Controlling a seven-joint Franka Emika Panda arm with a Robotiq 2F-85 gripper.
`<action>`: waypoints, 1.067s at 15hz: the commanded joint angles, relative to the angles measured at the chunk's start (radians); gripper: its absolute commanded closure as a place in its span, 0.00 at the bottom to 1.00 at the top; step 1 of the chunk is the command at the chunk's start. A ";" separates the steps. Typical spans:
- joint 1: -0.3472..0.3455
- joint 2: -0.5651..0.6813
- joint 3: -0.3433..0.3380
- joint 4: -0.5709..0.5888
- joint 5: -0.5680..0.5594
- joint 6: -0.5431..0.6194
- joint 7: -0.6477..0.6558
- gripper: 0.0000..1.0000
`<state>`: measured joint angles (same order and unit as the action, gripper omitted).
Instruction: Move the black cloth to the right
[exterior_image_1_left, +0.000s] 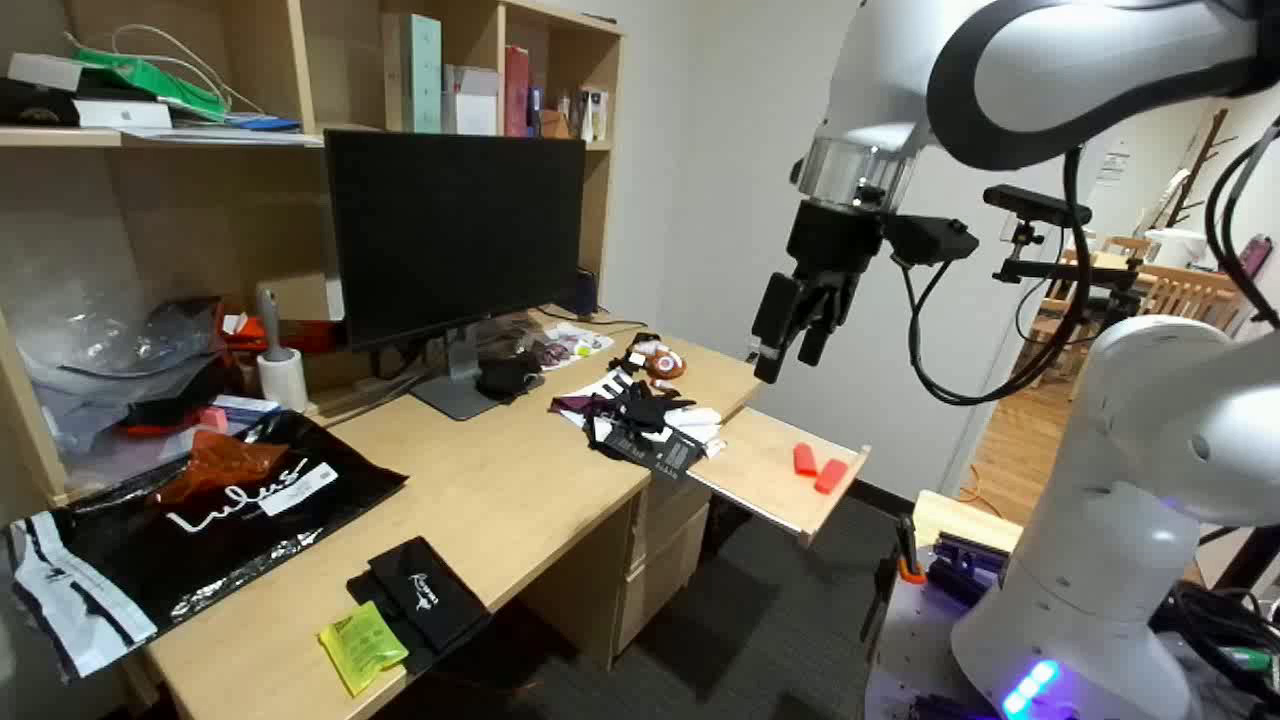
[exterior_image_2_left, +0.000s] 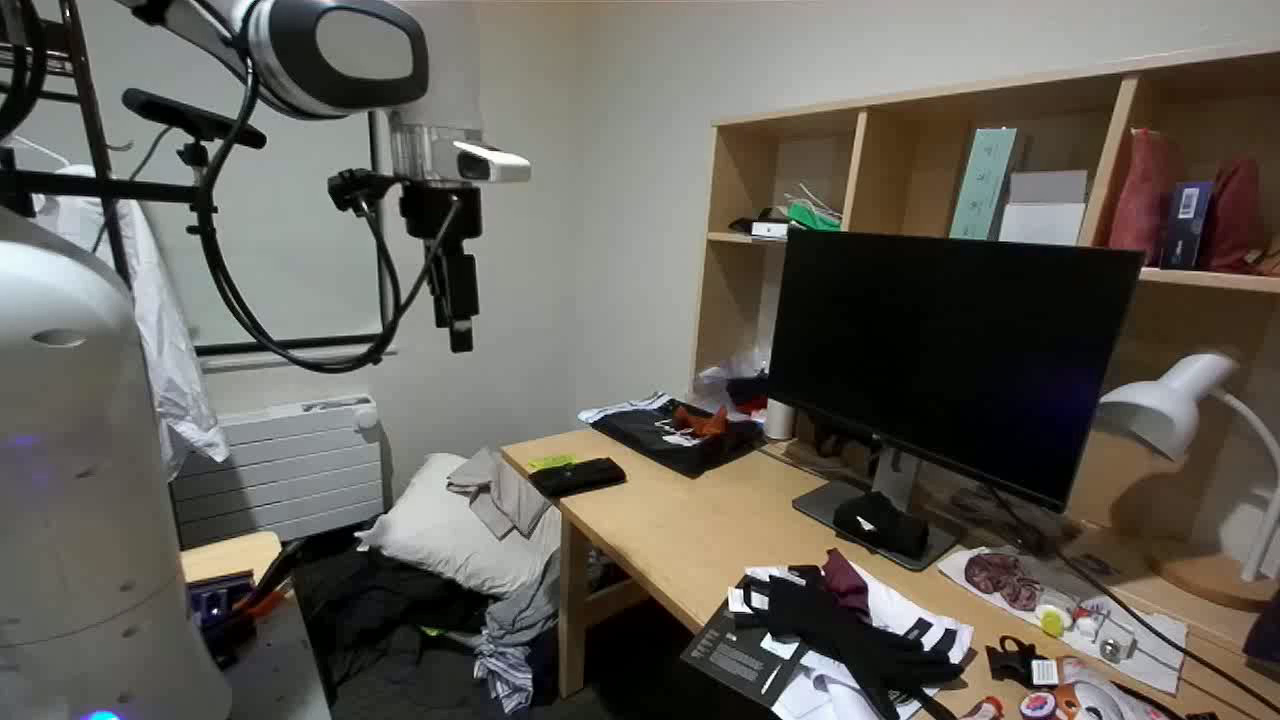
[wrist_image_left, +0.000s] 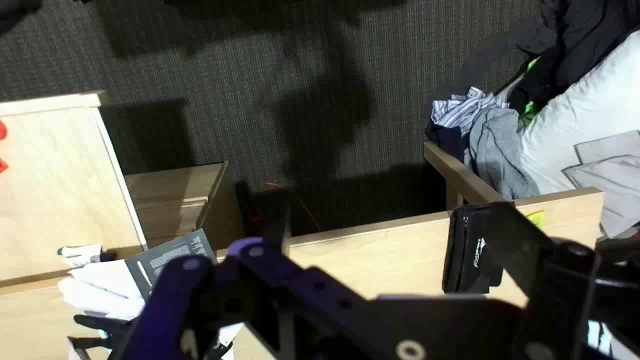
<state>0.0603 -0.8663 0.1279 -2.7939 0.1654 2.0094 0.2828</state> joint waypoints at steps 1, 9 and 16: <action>-0.006 0.001 0.005 -0.004 0.004 -0.006 -0.004 0.00; 0.050 0.233 0.247 0.043 -0.172 0.317 0.002 0.00; 0.070 0.377 0.336 0.015 -0.389 0.529 0.021 0.00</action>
<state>0.1064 -0.4916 0.4920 -2.7812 -0.2065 2.5463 0.2911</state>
